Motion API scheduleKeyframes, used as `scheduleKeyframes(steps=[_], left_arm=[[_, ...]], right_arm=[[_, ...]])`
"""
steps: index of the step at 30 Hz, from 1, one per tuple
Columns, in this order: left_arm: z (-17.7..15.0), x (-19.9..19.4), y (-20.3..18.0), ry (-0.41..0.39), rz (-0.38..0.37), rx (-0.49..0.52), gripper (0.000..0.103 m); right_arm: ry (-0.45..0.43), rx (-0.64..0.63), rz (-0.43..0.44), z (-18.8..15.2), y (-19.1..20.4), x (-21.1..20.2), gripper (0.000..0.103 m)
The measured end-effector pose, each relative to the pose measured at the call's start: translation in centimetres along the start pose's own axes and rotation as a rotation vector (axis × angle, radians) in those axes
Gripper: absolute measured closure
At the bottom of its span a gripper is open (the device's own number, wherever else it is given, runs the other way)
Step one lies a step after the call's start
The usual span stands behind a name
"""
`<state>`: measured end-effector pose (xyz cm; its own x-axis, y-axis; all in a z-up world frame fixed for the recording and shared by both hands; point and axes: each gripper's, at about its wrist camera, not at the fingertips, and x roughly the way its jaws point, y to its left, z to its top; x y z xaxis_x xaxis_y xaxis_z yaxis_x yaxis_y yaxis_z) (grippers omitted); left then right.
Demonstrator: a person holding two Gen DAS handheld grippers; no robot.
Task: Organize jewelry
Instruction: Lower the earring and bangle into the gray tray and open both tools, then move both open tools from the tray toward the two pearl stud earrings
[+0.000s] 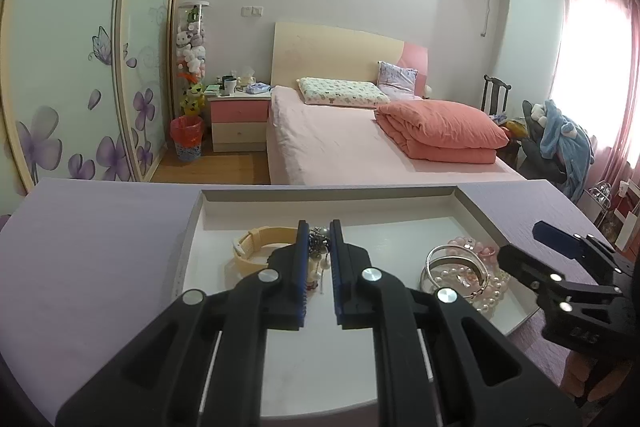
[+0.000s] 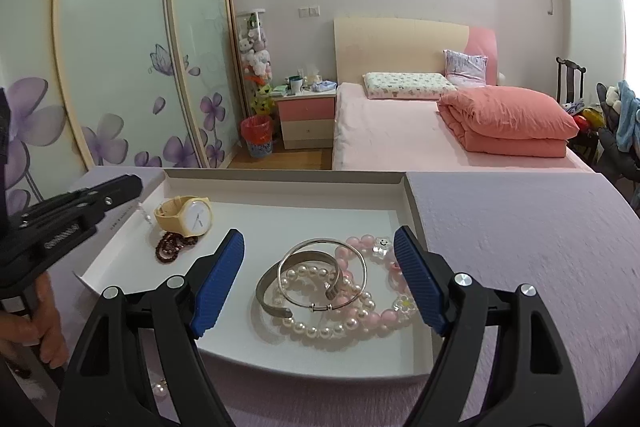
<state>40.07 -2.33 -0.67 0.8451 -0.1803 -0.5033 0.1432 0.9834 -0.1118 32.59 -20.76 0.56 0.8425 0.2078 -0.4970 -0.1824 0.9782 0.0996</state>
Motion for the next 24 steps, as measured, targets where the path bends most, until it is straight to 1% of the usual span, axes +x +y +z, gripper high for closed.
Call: scheduleKeyframes(steps=[2,4,6,7,15,20,24], left_arm=[[-0.1,0.1,-0.1,0.003,0.004,0.001,0.092],[-0.2,0.3,-0.2,0.007,0.012,0.004,0.087],[-0.4,0.4,-0.2,0.009,0.017,0.004,0.072],[-0.4,0.5,-0.1,0.009,0.021,0.006,0.071],[-0.3,0.1,0.5,0.015,0.034,-0.006,0.071],[-1.0,-1.6,0.7,0.015,0.044,0.008,0.071],[-1.9,-3.3,0.8,0.021,0.034,0.009,0.071]], right_arm=[[-0.005,-0.001,0.003,0.1,-0.1,-0.2,0.026],[-0.008,-0.003,0.005,0.1,-0.1,-0.3,0.026],[-0.007,-0.003,0.005,0.0,-0.2,-0.3,0.026],[-0.005,-0.003,0.006,0.0,-0.1,-0.2,0.026],[-0.011,-0.001,0.007,-0.3,0.0,-0.9,0.026],[-0.016,-0.002,0.012,-1.0,-0.1,-2.1,0.026],[-0.019,-0.003,0.016,-1.8,0.0,-3.6,0.026]])
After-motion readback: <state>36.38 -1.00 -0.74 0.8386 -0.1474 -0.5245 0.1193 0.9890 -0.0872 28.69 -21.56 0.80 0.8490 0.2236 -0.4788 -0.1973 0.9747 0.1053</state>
